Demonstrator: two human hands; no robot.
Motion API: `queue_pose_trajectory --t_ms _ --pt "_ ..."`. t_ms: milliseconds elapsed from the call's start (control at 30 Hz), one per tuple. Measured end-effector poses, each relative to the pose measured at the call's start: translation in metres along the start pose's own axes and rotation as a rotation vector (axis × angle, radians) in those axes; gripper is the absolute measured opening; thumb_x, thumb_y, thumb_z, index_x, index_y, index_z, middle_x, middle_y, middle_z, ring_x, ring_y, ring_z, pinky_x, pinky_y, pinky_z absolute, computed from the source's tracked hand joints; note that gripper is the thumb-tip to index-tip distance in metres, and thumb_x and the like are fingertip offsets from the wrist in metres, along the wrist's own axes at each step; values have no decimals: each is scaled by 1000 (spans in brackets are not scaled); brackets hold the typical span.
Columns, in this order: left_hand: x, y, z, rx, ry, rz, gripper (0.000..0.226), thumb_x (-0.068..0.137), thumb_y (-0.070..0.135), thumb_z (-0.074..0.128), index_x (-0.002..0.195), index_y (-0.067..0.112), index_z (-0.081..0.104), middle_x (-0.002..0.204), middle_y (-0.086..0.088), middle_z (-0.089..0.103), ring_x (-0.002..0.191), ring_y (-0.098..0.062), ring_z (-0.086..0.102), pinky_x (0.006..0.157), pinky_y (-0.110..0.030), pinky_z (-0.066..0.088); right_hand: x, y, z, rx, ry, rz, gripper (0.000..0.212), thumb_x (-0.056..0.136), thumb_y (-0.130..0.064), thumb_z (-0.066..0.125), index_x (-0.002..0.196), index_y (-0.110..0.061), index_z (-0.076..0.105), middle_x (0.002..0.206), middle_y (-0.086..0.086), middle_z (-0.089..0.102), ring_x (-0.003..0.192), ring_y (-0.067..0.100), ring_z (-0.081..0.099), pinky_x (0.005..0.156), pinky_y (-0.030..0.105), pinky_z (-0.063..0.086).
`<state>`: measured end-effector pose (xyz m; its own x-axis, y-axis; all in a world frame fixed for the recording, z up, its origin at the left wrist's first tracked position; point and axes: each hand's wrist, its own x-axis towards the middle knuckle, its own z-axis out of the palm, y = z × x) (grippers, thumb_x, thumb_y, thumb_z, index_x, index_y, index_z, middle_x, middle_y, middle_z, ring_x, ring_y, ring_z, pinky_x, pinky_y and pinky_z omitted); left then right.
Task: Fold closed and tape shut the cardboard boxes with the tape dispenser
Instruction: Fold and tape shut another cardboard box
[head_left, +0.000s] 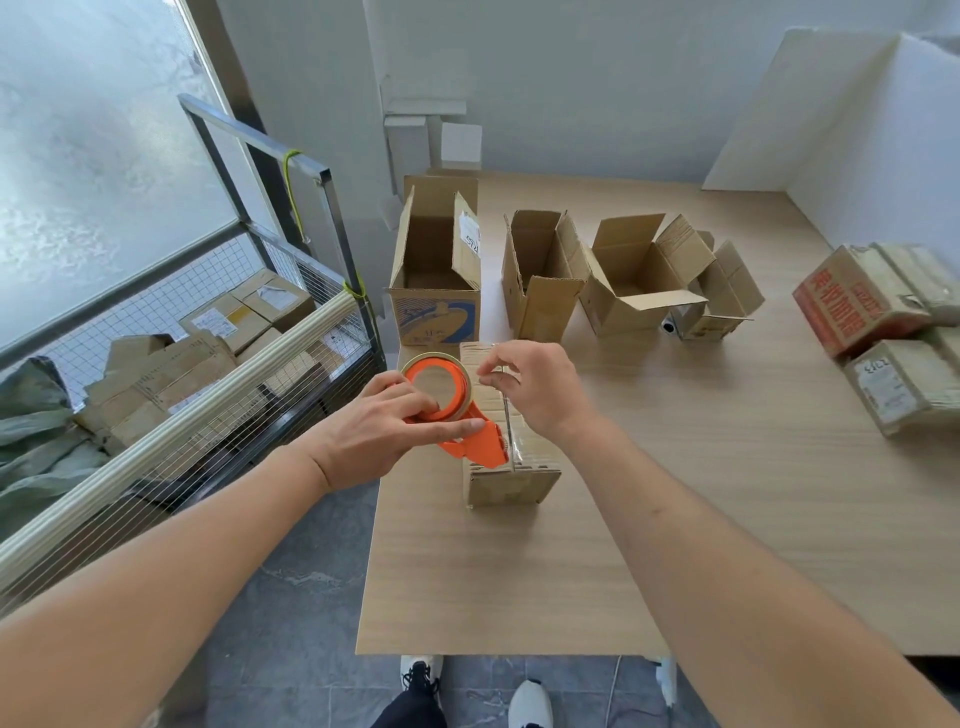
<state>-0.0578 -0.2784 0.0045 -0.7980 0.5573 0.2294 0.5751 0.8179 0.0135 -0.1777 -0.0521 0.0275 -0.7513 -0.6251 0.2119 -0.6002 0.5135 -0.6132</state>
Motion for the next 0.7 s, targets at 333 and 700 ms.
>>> queue_pose_trajectory --t_ms 333,700 --pt "-12 11 -4 -162 -90 -125 68 106 25 42 163 36 7 99 4 60 87 -16 54 98 -39 46 -36 25 -9 163 -55 224 10 91 -9 74 89 -17 79 75 -5 73 69 11 70 75 36 63" --pt "-20 27 -6 -263 -216 -252 63 100 44 42 154 60 15 99 14 63 81 -6 56 70 -28 49 -76 57 -21 403 -122 587 15 89 1 73 82 -11 78 66 2 73 58 11 67 62 23 59"
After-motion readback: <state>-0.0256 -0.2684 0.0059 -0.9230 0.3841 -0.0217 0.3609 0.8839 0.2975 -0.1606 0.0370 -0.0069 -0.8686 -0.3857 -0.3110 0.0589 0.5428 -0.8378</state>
